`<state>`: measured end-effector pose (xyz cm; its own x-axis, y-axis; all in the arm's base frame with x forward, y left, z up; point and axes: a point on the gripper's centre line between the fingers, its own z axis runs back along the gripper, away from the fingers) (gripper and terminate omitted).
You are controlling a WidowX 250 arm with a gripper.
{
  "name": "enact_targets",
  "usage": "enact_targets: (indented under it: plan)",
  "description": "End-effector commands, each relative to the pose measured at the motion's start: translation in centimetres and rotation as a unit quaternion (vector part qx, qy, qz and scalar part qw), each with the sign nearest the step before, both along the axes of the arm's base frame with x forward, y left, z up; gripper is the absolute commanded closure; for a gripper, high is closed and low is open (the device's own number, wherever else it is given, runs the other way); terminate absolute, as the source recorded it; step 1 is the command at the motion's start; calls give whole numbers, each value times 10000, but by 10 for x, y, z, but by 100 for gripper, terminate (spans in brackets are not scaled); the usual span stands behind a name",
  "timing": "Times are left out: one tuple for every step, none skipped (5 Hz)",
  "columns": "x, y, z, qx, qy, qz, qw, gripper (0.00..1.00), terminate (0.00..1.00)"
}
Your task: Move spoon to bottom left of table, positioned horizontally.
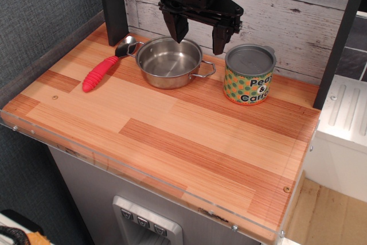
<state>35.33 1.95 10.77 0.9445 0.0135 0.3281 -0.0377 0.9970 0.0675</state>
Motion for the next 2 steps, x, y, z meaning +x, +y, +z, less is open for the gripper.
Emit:
enact_targets:
  plan:
    - [0,0,0,0,0,0,10000,0,0]
    - [-11,23,5,-35,-35,211,9998,0,0]
